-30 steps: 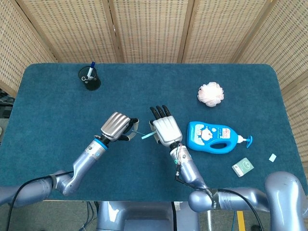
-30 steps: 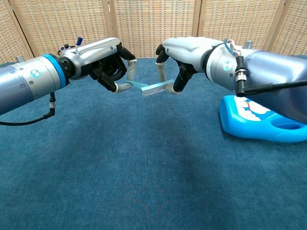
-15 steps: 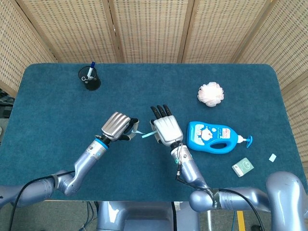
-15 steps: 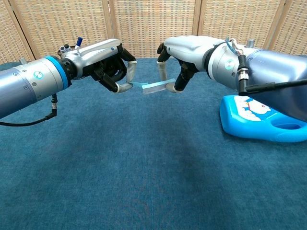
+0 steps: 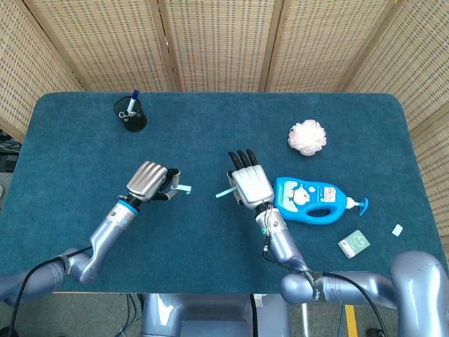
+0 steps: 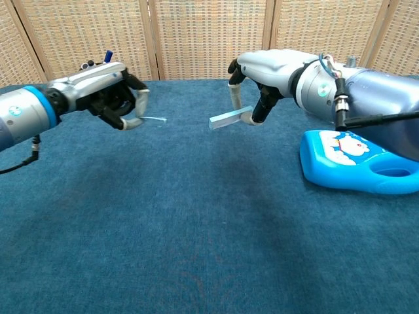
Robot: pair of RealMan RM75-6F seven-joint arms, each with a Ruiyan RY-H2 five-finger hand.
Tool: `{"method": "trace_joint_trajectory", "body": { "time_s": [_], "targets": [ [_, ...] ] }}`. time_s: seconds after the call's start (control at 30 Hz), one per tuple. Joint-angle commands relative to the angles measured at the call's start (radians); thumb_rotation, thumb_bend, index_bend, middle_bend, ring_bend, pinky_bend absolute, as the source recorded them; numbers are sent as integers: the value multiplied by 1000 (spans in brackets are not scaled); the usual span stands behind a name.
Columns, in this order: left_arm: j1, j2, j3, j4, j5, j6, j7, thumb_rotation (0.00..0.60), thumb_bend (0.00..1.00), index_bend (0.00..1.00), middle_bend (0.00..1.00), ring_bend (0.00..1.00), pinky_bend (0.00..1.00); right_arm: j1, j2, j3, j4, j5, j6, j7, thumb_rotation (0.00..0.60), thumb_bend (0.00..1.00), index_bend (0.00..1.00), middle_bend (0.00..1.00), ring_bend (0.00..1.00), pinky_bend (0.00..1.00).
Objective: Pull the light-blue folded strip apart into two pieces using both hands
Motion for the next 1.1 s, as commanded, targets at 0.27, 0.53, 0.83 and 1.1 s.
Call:
{"method": "trace_joint_trajectory", "body": {
  "time_s": [0.27,0.53,0.83,1.1],
  "targets": [
    [69,39,60,205,35,23,-101,600,363,679,735,755,879,11,-53,-13,58,9,-30,-2,600,504,572,89,0,14],
    [98,111,38,130,-44,-7,27,600,0,37,0,12,248,15,-90,-3,100,31,-41,3,600,89,115,45,0,14],
    [183,283,-8,-80,-110,83,80,600,0,0,0,0,96,-61,50,22,-39,-74,27,96,600,0,0,0,0,14],
    [343,397,31,-211,-76,270,43,600,0,0,0,0,1,-286,236,-138,-21,-421,183,354,600,0,0,0,0,14]
  ]
}}
